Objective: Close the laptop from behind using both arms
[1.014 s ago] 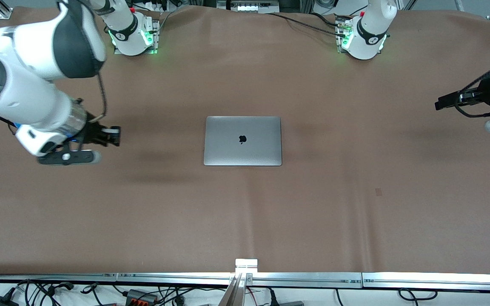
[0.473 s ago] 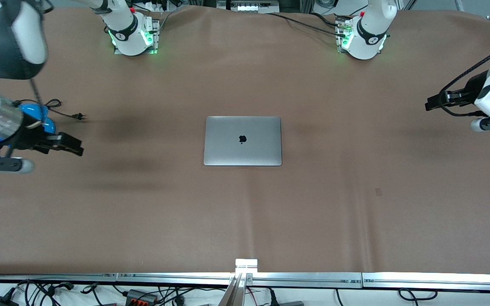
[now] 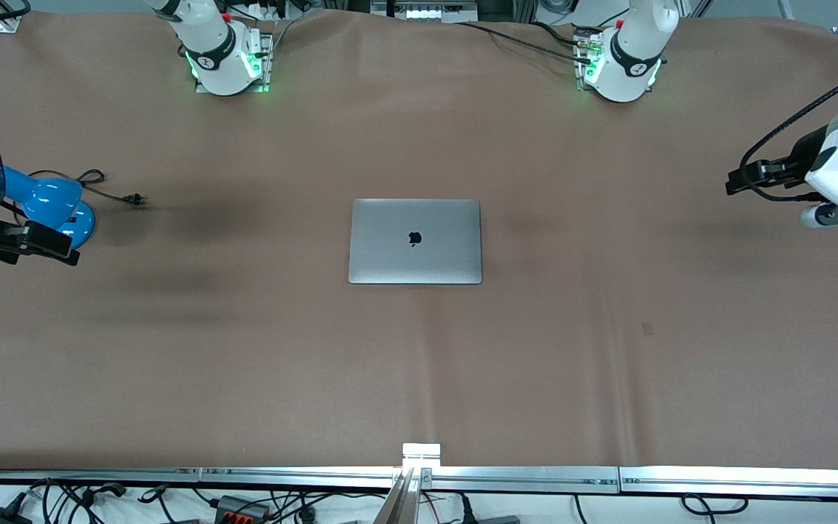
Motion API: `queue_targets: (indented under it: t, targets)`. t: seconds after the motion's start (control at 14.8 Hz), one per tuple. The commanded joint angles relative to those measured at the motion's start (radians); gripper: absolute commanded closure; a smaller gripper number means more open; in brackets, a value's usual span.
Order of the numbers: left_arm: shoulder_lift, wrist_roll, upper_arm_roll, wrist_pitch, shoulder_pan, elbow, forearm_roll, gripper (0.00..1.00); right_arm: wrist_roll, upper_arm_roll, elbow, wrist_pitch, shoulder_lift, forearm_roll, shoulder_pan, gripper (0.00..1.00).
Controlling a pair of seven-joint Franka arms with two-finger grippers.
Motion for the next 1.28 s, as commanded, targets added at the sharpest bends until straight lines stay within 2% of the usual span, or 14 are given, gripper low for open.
queue_targets:
  t: [0.0,0.07,0.27,0.41,0.68,0.88,1.22]
  targets:
    - [-0.016,0.022,-0.003,-0.008,-0.001,0.029,0.028,0.00,-0.016,0.029,-0.057,-0.008,-0.053,-0.041,-0.015,0.00]
    - [-0.011,0.029,-0.006,-0.030,-0.001,0.062,0.026,0.00,-0.014,0.029,-0.106,0.000,-0.080,-0.041,-0.015,0.00]
    - [-0.011,0.025,-0.008,-0.050,0.001,0.068,0.017,0.00,-0.014,0.029,-0.297,0.079,-0.198,-0.058,-0.011,0.00]
    - [-0.010,0.025,-0.008,-0.048,-0.001,0.071,0.011,0.00,-0.012,0.033,-0.380,0.112,-0.257,-0.083,-0.008,0.00]
    - [-0.010,0.020,-0.008,-0.048,-0.001,0.071,0.011,0.00,-0.014,0.036,-0.398,0.104,-0.288,-0.083,-0.008,0.00]
    - [-0.011,0.019,-0.008,-0.053,0.001,0.071,0.011,0.00,-0.002,0.041,-0.388,0.043,-0.315,-0.083,-0.008,0.00]
    - [-0.011,0.015,-0.008,-0.062,0.001,0.071,0.009,0.00,-0.011,0.039,-0.390,0.043,-0.315,-0.081,-0.009,0.00]
